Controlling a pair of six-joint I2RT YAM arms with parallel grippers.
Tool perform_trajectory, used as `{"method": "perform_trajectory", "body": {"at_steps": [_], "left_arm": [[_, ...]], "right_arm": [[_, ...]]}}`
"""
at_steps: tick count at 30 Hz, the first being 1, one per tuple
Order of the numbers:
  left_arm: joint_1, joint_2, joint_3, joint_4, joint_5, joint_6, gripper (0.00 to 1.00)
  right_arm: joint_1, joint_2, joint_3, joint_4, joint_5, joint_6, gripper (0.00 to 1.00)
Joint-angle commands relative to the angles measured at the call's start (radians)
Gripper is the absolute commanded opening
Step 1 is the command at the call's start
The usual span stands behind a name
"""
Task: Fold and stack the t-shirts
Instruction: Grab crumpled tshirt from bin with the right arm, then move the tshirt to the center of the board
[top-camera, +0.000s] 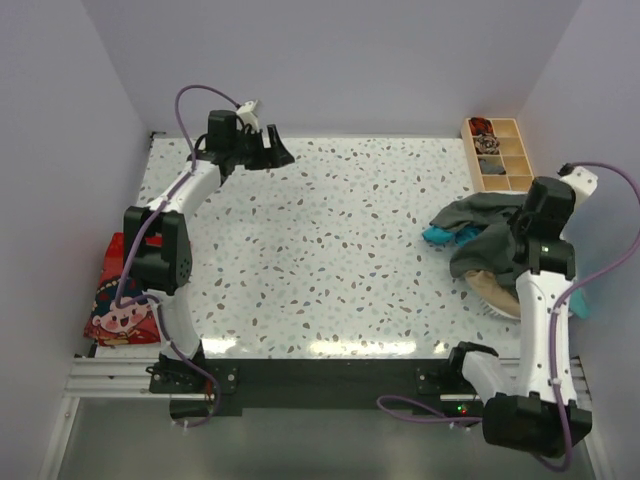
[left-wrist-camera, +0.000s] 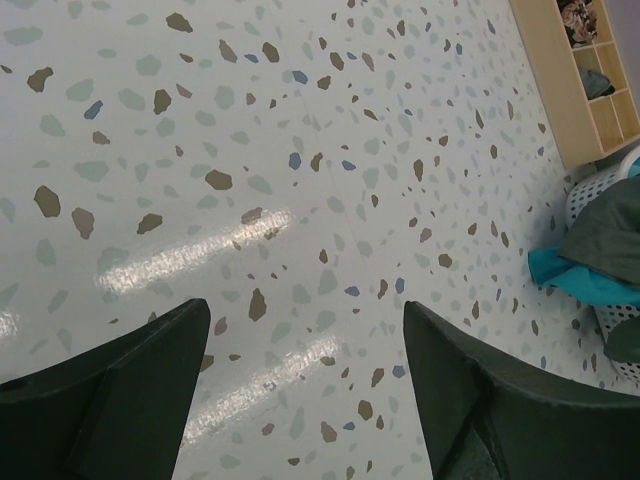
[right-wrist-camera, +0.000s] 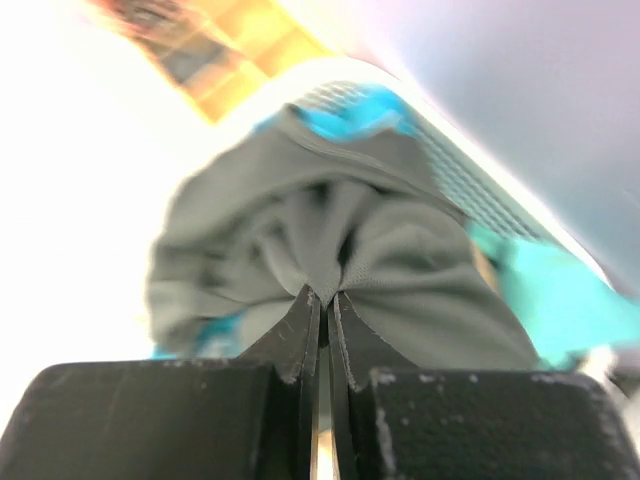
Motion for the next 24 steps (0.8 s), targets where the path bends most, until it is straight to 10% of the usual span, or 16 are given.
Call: {"method": "perform_trajectory", "body": {"at_steps": [1,6,13,24], "left_arm": [[-0.013,-0.006,0.046,0.008,0.002,0.002,0.82],[-0.014,-0.018,0.034,0.01,-0.018,0.002,0.8],[-0.013,-0.05,-0.002,0.04,-0.035,-0.014,0.8],[0.021,-0.177,-0.103,0.046,-0.161,-0.022,0.79]], "right_arm": [[-0.001,-0.054,0.128,0.039,-0.365,-0.06,0.0],[0.004,-0.005,0.279,0.038,-0.904,-0.066,0.0],[0.323,0.202,0.48,0.076,-1.219,-0.062,0.0],[0.738,0.751,0.735,0.015,-0.996,-0.122,0.0]]}}
